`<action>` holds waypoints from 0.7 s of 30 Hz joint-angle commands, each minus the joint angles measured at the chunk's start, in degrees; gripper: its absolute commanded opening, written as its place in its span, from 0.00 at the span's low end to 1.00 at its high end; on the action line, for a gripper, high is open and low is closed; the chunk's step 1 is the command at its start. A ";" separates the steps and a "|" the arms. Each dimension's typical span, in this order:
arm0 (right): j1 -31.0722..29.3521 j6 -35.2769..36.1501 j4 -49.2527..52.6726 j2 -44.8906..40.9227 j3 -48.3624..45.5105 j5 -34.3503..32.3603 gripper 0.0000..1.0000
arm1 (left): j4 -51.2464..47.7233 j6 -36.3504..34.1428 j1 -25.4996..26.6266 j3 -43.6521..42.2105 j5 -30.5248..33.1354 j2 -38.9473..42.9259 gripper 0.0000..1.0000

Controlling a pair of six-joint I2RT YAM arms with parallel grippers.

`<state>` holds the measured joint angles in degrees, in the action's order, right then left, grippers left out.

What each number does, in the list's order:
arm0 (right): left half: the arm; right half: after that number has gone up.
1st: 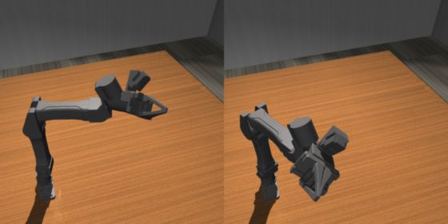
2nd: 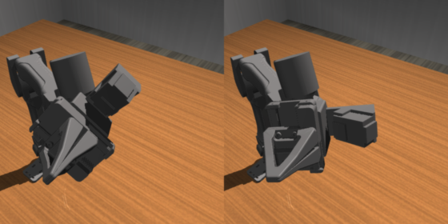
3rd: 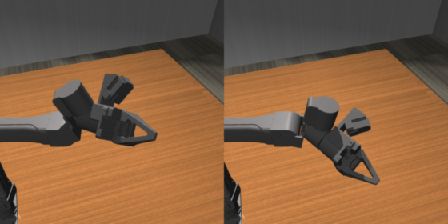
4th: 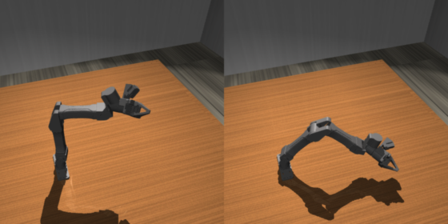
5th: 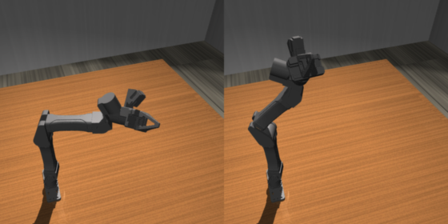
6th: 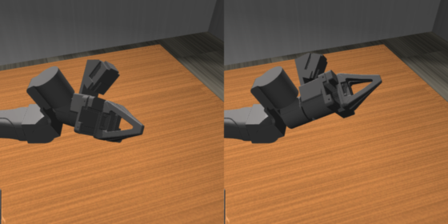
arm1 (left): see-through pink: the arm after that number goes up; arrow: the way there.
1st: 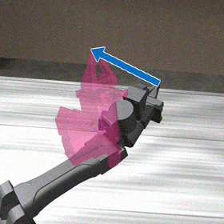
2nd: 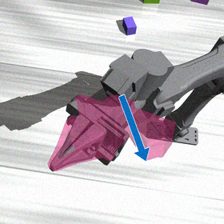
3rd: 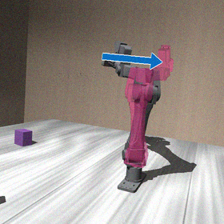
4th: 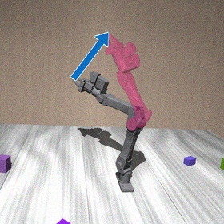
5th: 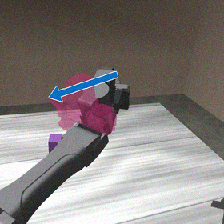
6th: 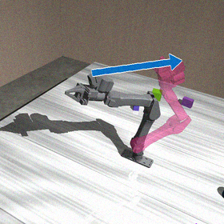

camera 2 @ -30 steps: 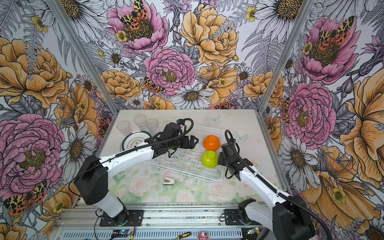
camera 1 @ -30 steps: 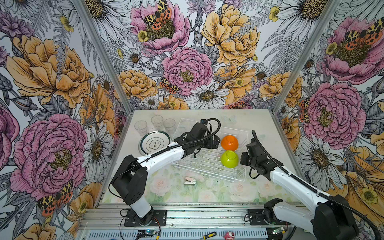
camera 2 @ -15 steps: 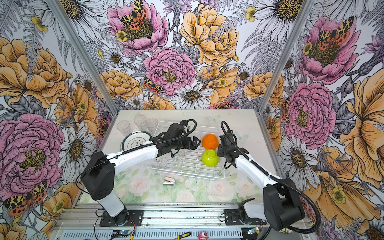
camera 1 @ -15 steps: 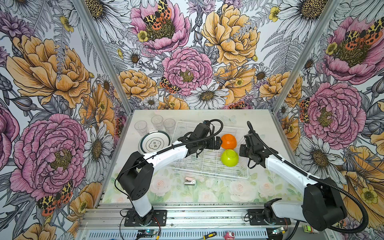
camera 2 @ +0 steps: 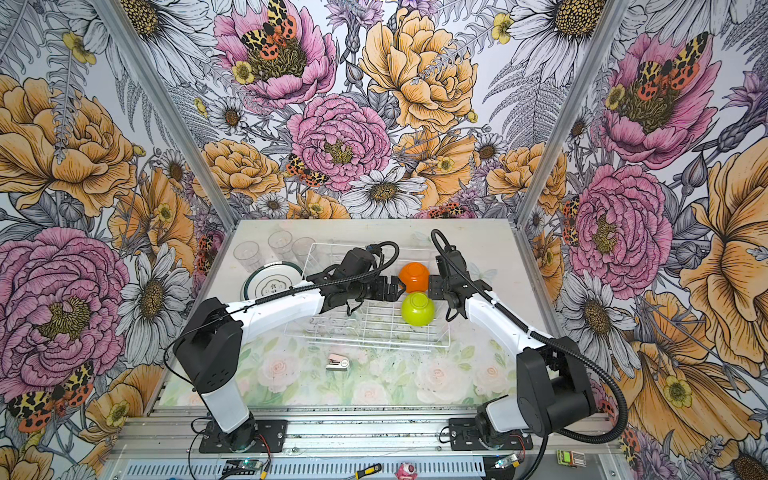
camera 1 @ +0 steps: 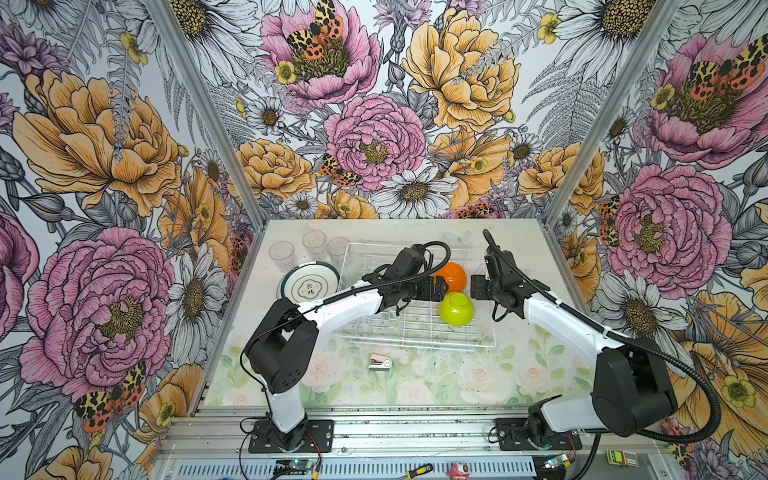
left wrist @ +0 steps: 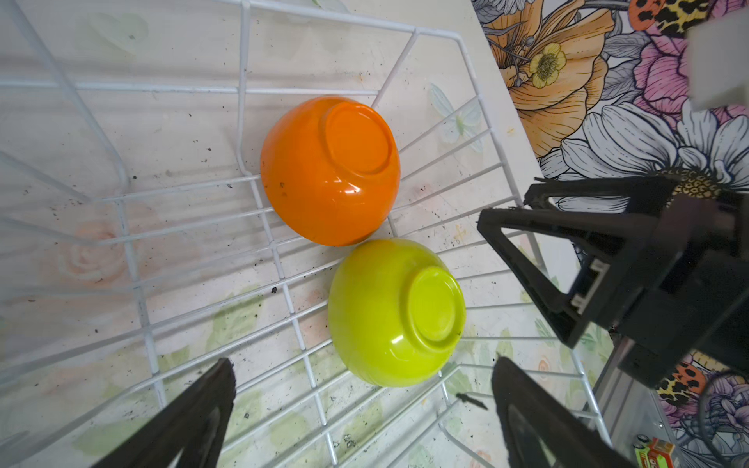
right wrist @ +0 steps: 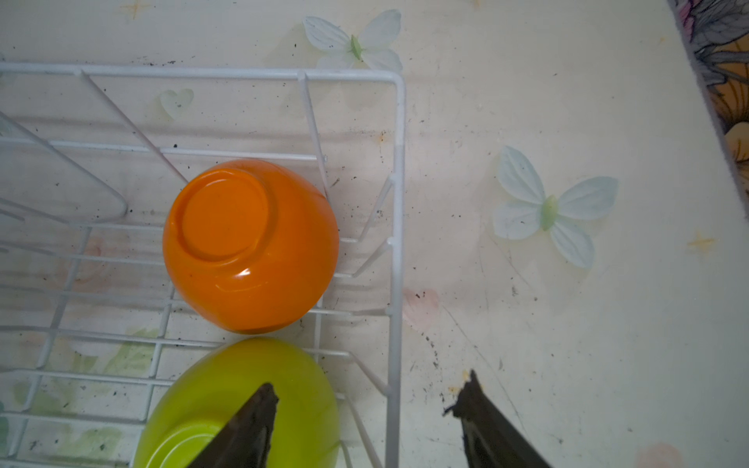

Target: Unload the mixed dishes from the dish rack

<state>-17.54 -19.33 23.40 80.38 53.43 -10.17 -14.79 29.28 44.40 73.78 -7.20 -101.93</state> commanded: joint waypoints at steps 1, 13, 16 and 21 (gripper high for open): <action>0.61 -1.24 -1.05 -4.41 -0.44 1.19 0.80 | 0.88 1.80 0.53 0.79 -1.35 -0.45 0.99; 1.57 -11.63 -2.03 -20.74 -9.84 11.81 0.86 | 14.26 12.09 0.60 -4.63 -7.89 -4.79 0.99; 1.72 -13.81 -2.23 -24.90 -12.11 13.63 0.86 | 15.99 13.47 0.69 -4.74 -8.99 -6.25 0.99; 1.84 -15.50 -2.13 -30.67 -15.07 14.66 0.86 | 17.26 15.34 1.02 -3.74 -10.97 -9.24 0.99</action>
<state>-16.03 -32.42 22.87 52.23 39.35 2.55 -1.39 42.17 44.62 69.52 -15.42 -110.24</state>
